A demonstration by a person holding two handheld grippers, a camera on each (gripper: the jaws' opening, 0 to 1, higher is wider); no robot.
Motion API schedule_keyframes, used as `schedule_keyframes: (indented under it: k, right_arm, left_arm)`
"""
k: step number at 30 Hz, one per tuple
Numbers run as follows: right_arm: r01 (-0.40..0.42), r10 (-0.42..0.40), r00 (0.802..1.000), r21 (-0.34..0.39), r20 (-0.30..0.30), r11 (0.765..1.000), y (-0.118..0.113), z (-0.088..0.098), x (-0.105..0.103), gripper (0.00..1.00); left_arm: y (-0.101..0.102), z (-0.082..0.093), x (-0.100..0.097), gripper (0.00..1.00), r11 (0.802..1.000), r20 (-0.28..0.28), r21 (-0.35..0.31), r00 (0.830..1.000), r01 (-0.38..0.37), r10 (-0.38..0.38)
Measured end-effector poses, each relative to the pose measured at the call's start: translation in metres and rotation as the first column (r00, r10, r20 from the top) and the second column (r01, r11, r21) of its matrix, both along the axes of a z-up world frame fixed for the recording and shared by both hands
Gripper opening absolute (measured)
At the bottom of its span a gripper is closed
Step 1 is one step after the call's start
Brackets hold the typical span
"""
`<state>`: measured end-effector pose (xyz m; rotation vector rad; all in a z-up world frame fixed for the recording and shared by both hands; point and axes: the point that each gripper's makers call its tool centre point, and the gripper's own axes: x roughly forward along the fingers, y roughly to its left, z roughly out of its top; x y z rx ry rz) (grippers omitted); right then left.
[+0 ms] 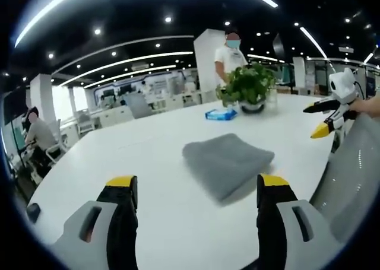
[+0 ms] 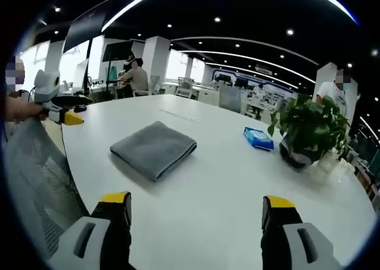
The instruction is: Open the folded towel by lifting each exposed corner and separating the folded layers until the towel lies flat within the target outline without major curled edges
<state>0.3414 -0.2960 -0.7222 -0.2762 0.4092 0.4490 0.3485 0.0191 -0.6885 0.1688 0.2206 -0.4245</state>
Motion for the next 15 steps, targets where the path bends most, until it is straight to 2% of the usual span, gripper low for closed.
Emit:
schedule_keyframes:
  k: [6, 9, 12, 15]
  right_arm:
    - [0.027, -0.027, 1.0, -0.001, 0.001, 1.0, -0.005, 0.0, 0.002, 0.91]
    - [0.051, -0.053, 0.999, -0.121, -0.01, 0.991, -0.017, -0.006, 0.001, 0.87]
    - [0.054, -0.054, 0.999, -0.064, 0.004, 0.996, -0.014, -0.001, 0.003, 0.82]
    - [0.06, -0.06, 0.998, -0.037, 0.0, 0.998, -0.014, 0.001, 0.003, 0.82]
  left_arm:
    - [0.0, -0.004, 0.0, 0.82, 1.0, -0.011, 0.026, 1.0, 0.005, -0.005]
    - [0.001, -0.005, 0.001, 0.82, 0.999, -0.017, 0.033, 1.0, 0.0, 0.0]
    - [0.001, -0.007, 0.001, 0.82, 0.999, -0.027, 0.035, 1.0, 0.001, 0.0]
    - [0.004, -0.012, 0.002, 0.81, 0.998, -0.044, 0.057, 0.999, -0.004, 0.006]
